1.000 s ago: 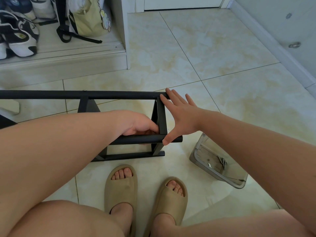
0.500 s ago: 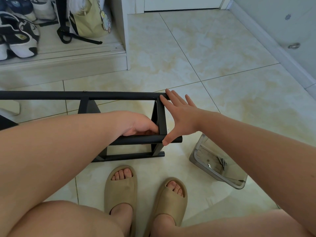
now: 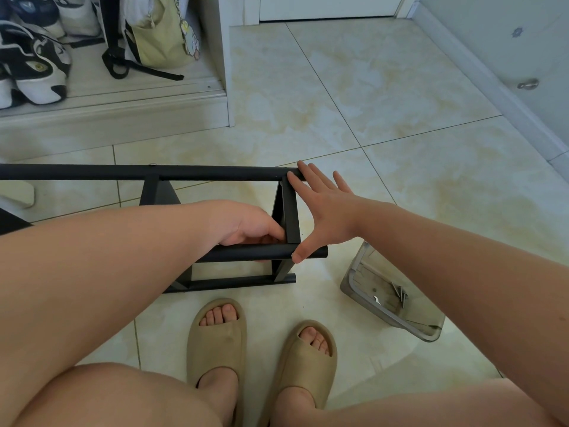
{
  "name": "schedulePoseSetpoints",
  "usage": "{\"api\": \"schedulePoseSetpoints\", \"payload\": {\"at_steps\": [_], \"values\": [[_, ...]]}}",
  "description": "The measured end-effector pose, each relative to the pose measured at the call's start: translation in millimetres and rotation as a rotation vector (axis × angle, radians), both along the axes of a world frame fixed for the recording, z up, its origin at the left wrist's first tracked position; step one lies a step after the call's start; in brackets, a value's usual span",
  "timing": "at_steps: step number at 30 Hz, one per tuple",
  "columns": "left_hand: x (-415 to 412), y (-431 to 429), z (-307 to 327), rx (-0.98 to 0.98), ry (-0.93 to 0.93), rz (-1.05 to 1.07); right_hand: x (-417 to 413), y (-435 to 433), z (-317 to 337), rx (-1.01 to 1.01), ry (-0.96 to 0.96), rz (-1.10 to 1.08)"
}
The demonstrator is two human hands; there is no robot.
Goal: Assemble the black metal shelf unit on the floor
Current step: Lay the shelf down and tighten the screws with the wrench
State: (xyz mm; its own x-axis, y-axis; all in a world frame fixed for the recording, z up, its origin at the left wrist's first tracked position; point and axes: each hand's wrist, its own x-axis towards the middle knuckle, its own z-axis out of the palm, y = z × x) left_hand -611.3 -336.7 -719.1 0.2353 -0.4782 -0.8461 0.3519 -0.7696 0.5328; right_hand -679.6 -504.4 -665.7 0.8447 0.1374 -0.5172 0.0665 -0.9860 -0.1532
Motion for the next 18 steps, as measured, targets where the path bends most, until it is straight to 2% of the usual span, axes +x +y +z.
{"api": "schedulePoseSetpoints", "payload": {"at_steps": [3, 11, 18], "values": [[0.2, 0.4, -1.7, -0.018, -0.005, 0.010, 0.0, -0.1, 0.2, 0.001, -0.001, 0.001], [0.5, 1.6, -0.2, -0.056, 0.126, 0.042, 0.6, -0.6, -1.0, 0.004, -0.004, -0.001], [-0.3, -0.6, 1.5, -0.028, 0.022, -0.006, 0.5, -0.8, -1.5, 0.003, -0.008, 0.002]]}}
